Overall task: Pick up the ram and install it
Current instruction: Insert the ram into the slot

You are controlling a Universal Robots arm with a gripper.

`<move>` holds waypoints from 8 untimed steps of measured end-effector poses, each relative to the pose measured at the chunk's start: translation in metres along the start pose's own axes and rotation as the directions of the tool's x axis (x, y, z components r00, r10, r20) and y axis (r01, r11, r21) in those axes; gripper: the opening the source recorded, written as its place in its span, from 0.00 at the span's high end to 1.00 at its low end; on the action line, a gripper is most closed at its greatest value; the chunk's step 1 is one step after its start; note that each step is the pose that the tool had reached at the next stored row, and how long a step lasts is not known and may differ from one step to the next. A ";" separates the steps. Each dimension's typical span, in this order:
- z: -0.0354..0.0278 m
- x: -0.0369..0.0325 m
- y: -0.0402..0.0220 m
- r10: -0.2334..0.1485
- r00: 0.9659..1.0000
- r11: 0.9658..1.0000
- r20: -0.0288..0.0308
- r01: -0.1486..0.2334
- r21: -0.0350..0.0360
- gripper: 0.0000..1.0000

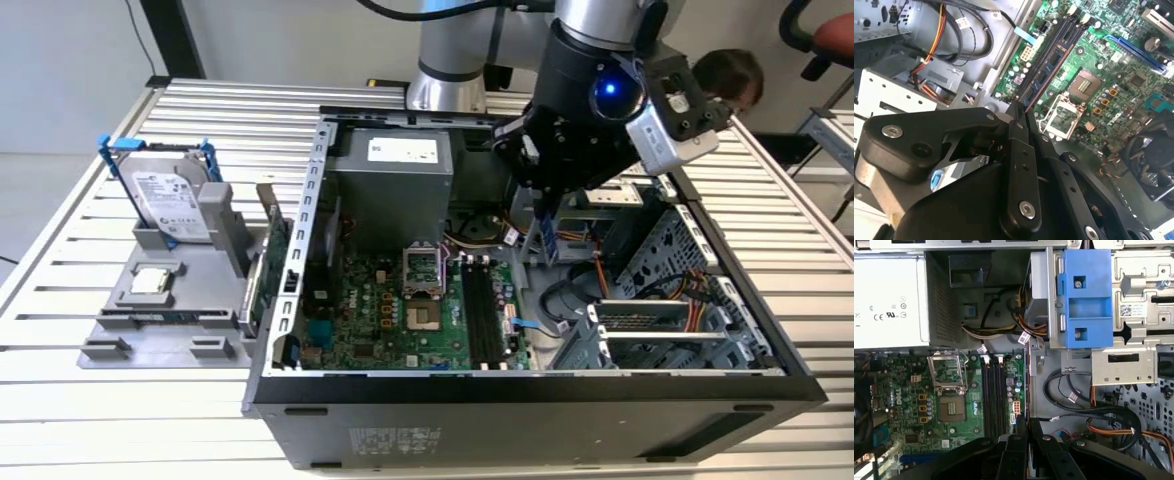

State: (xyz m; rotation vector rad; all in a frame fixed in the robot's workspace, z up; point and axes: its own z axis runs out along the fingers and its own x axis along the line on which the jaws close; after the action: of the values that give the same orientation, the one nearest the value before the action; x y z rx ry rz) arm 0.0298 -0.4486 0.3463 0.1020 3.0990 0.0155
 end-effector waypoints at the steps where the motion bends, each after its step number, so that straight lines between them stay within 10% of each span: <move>1: 0.0018 0.0020 -0.0001 0.001 1.000 1.000 0.000 -0.001 0.001 1.00; 8: 0.0136 0.0125 -0.0007 0.003 1.000 1.000 0.002 -0.003 0.001 1.00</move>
State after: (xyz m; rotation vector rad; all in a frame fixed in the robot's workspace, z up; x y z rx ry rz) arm 0.0179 -0.4483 0.3323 0.1062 3.0970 0.0143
